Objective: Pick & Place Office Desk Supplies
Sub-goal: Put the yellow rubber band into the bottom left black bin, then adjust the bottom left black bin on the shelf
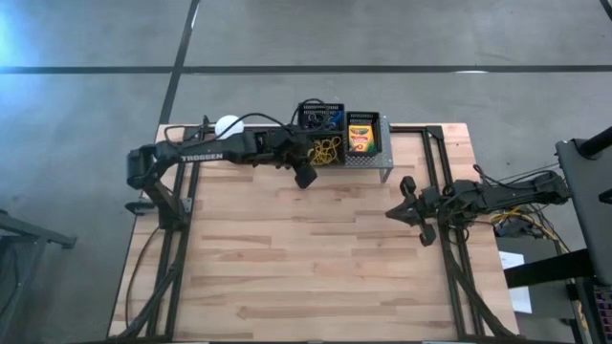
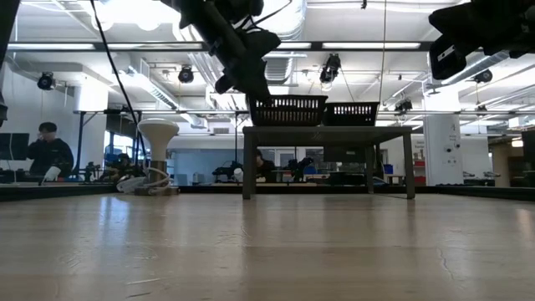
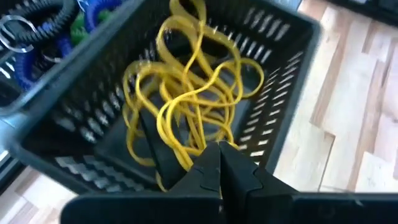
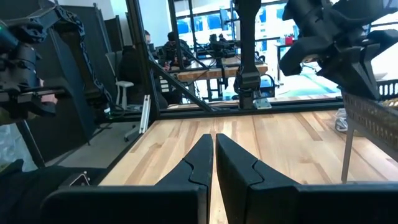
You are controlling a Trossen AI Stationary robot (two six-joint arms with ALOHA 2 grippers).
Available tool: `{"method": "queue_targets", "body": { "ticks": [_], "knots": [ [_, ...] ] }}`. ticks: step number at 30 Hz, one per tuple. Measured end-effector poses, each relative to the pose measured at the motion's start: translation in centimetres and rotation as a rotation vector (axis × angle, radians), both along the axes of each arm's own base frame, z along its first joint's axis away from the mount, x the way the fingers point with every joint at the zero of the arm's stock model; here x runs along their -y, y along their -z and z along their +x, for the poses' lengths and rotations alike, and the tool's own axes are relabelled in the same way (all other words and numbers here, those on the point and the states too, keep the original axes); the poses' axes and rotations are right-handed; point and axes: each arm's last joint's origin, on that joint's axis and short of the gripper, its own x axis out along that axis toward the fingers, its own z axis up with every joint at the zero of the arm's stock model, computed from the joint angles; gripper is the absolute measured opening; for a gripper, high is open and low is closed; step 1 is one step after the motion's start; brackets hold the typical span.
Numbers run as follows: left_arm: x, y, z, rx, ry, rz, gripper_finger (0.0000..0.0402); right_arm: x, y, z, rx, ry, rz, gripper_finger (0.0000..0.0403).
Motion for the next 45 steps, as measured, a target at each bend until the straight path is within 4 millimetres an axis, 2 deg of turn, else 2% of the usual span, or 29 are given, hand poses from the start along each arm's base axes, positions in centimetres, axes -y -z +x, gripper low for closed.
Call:
{"method": "queue_targets", "body": {
  "ticks": [15, 20, 24, 27, 33, 40, 45],
  "knots": [
    [-0.7, -2.9, 0.5, 0.067, 0.057, 0.102, 0.0001, 0.0, 0.0, 0.0, 0.000, 0.000, 0.003, 0.0018],
    [2.7, -3.2, 0.9, 0.017, 0.184, 0.120, 0.0001, 0.0, 0.0, 0.0, 0.000, -0.001, 0.000, 0.0018],
    [5.8, -1.9, 0.7, -0.111, 0.296, 0.102, 0.0001, 0.0, 0.0, 0.0, -0.001, 0.000, 0.000, 0.0018],
    [6.5, -0.3, 0.5, -0.181, 0.260, 0.163, 0.0001, 0.0, 0.0, 0.0, -0.001, 0.000, -0.001, 0.0018],
    [5.4, 0.8, 0.2, -0.219, 0.088, 0.301, 0.0001, 0.0, 0.0, 0.0, 0.000, 0.000, 0.000, 0.0018],
    [4.2, 0.2, 0.7, -0.135, 0.037, 0.318, 0.0001, 0.0, 0.0, 0.0, 0.000, 0.000, 0.000, 0.0018],
    [4.4, 0.1, 0.8, -0.120, 0.034, 0.312, 0.0001, 0.0, 0.0, 0.0, -0.001, 0.000, 0.003, 0.0018]
  ]
}}
